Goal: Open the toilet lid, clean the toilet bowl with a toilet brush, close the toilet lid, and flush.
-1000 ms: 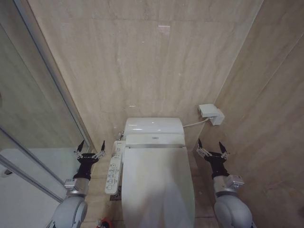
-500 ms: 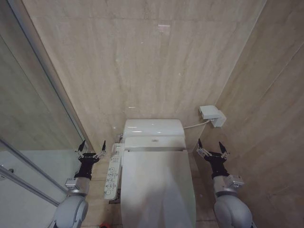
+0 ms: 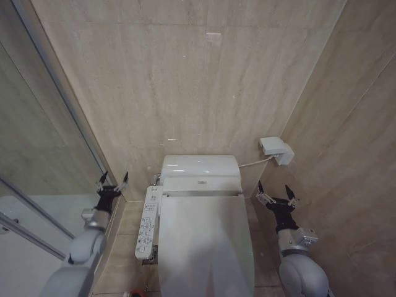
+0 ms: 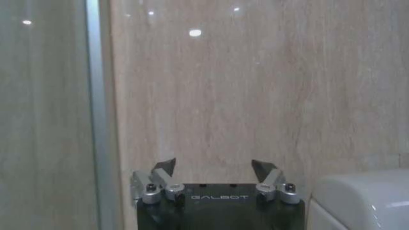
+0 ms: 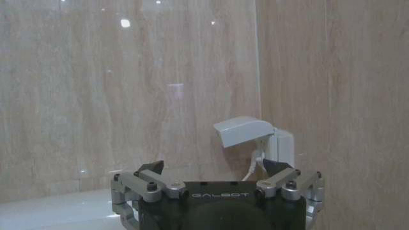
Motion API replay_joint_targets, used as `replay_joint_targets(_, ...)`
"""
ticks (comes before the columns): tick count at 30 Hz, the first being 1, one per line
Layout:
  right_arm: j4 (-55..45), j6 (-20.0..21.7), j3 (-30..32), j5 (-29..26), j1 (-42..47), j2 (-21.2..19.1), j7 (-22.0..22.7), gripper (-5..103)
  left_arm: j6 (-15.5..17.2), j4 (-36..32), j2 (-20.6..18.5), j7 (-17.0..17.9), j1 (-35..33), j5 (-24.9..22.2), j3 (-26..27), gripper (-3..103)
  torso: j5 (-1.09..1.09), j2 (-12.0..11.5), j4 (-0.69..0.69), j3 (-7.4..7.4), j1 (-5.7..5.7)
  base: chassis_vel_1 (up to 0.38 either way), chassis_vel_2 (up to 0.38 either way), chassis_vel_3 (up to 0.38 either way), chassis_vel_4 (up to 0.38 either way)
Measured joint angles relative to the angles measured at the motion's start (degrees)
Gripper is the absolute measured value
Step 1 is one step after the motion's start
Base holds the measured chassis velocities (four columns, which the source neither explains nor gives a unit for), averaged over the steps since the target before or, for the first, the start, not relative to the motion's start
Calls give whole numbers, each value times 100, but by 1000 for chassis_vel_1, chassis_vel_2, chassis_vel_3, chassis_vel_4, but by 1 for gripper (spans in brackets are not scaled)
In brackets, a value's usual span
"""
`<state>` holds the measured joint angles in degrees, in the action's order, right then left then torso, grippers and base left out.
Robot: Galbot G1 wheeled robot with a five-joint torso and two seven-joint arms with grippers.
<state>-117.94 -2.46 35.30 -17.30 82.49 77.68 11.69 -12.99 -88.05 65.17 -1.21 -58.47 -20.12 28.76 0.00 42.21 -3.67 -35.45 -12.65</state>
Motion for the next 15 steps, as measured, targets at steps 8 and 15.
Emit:
replay_joint_targets(8, 0, 0, 0, 0, 0, 0, 0, 100, -87, 642, -133, -183, 597, -171, -474, 58, -1, 0, 0, 0, 0, 0, 0, 0, 0)
replay_joint_targets(15, 0, 0, 0, 0, 0, 0, 0, 100, -160, 1062, -273, -368, 952, -233, -739, 32, 0, 0, 1, 0, 0, 0, 0, 0, 0)
